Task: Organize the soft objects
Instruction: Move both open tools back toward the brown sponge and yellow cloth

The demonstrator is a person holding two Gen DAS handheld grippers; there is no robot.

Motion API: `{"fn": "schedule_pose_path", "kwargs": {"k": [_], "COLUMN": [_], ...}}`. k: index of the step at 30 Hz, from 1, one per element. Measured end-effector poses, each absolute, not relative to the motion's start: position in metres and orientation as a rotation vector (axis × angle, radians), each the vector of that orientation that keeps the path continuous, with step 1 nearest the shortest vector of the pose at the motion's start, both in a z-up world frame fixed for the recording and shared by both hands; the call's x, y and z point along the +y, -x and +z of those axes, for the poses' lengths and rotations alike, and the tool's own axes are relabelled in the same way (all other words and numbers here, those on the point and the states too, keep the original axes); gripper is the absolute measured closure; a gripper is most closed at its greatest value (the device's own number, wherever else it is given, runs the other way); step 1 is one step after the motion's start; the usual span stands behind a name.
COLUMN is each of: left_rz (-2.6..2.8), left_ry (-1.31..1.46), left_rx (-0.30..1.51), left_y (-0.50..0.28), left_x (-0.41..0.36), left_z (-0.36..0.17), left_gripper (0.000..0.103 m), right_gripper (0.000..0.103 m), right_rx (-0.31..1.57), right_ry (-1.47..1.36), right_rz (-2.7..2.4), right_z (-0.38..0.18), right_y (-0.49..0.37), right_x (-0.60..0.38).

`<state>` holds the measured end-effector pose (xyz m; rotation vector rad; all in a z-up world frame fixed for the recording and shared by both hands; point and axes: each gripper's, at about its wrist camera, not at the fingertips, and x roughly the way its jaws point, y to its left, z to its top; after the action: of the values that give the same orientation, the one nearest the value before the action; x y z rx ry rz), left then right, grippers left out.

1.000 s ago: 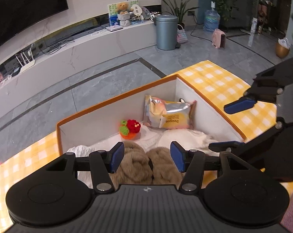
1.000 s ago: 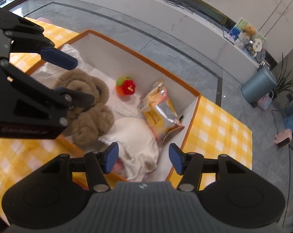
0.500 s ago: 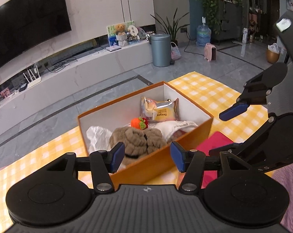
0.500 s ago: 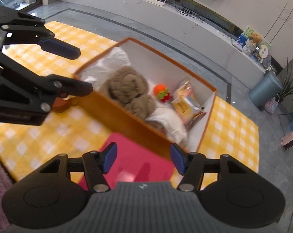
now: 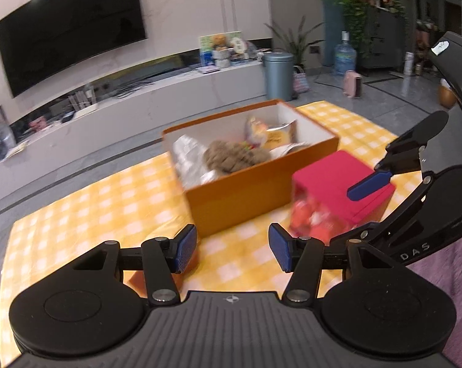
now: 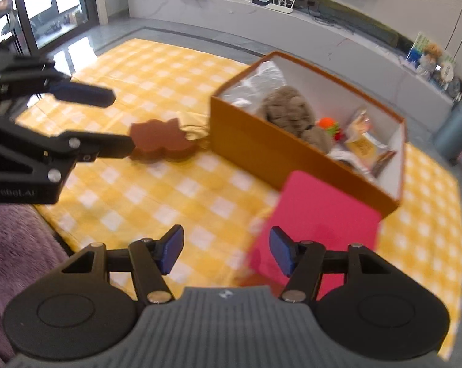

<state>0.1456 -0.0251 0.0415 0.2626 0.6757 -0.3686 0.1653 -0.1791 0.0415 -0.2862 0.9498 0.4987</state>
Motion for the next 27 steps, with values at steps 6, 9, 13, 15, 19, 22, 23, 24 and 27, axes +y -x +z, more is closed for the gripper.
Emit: {"fn": "schedule_pose_path", "kwargs": {"k": [6,9,13,15,19,22,23,24,27], "left_rz": [-0.313,-0.286,-0.25,-0.23,-0.212,-0.264,-0.287,-0.318,-0.375], "left_ry": [-0.208,-0.177,-0.153,-0.145,-0.135,-0.214,-0.246,-0.275,-0.34], "left_rx": [0.71,0.736,0.767,0.796,0.833,0.813,0.817,0.823,0.859], "left_y": [-0.126,-0.124,-0.129,-0.137,-0.158,-0.171,-0.175,-0.182,-0.201], "left_x": [0.005,0.02,0.039,0.047,0.06,0.059,0.057,0.055,0.052], "left_z": [0.021,0.012,0.003,-0.001,-0.012,-0.018,-0.02,-0.023,-0.029], "left_gripper": [0.038,0.038,0.038,0.038,0.038,0.038,0.038,0.038,0.033], "right_gripper": [0.041,0.041,0.042,0.042,0.043,0.045,0.045,0.045,0.045], "right_rx": [0.958,0.965,0.975,0.977,1.007,1.032,1.031,1.027,1.032], "right_ry": [0.186,0.152,0.1,0.098,0.082,0.075,0.086,0.097,0.101], "right_rz": [0.511,0.509,0.5,0.492,0.468,0.461,0.458,0.454,0.452], "right_z": [0.013,-0.002,-0.021,-0.029,-0.043,-0.048,-0.048,-0.05,-0.052], "right_y": [-0.161,-0.163,-0.173,-0.18,-0.2,-0.213,-0.217,-0.221,-0.234], "right_x": [-0.156,-0.144,-0.13,-0.123,-0.109,-0.101,-0.099,-0.096,-0.093]}}
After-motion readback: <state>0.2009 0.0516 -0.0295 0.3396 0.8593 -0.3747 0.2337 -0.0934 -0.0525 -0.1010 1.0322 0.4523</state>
